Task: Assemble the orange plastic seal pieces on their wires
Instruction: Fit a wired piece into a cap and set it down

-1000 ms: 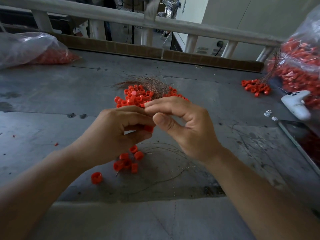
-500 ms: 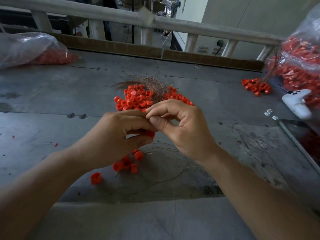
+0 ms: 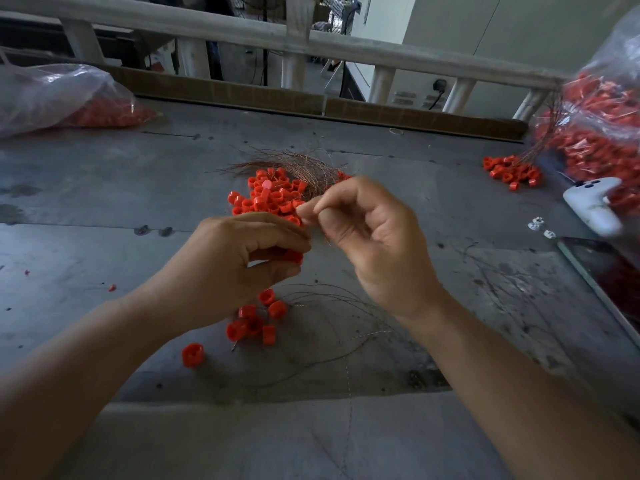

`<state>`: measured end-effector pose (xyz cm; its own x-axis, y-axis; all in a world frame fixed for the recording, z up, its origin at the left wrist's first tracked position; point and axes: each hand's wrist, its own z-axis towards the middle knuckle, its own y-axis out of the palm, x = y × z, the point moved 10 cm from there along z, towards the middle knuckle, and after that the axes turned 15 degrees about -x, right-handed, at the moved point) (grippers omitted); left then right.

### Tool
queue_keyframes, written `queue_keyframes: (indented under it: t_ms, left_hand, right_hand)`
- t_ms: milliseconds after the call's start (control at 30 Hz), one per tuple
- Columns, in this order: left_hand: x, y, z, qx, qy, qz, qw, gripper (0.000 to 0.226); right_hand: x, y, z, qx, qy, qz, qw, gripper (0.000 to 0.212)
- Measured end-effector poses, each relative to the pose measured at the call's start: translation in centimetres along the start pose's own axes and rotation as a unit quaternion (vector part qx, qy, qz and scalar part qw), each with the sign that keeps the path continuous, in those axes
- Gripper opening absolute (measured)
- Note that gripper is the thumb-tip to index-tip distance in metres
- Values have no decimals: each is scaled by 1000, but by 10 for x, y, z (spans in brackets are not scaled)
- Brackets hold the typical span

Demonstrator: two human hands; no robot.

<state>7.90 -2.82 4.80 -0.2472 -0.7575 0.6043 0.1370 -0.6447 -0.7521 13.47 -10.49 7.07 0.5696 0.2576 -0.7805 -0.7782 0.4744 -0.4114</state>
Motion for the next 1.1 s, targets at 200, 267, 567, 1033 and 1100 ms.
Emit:
queue_keyframes:
  t_ms: [200, 267, 567, 1033, 1100]
  left_hand:
    - [-20, -9, -4, 55, -72, -13, 996, 39]
    - [-25, -14, -6, 76, -92, -33, 992, 42]
    - [-28, -18, -8, 98, -73, -211, 970, 23]
    - [-23, -13, -8, 87, -58, -260, 960, 31]
    - [-20, -13, -8, 82, -47, -267, 959, 34]
  right_hand:
    - [-23, -42, -10, 128, -85, 31, 988, 16]
    - [-29, -54, -14, 163, -99, 7, 982, 18]
    - [-38, -48, -13, 137, -69, -208, 966, 17]
    - [-14, -12, -3, 30, 14, -235, 971, 5]
    - [-13, -12, -3, 32, 20, -234, 972, 5]
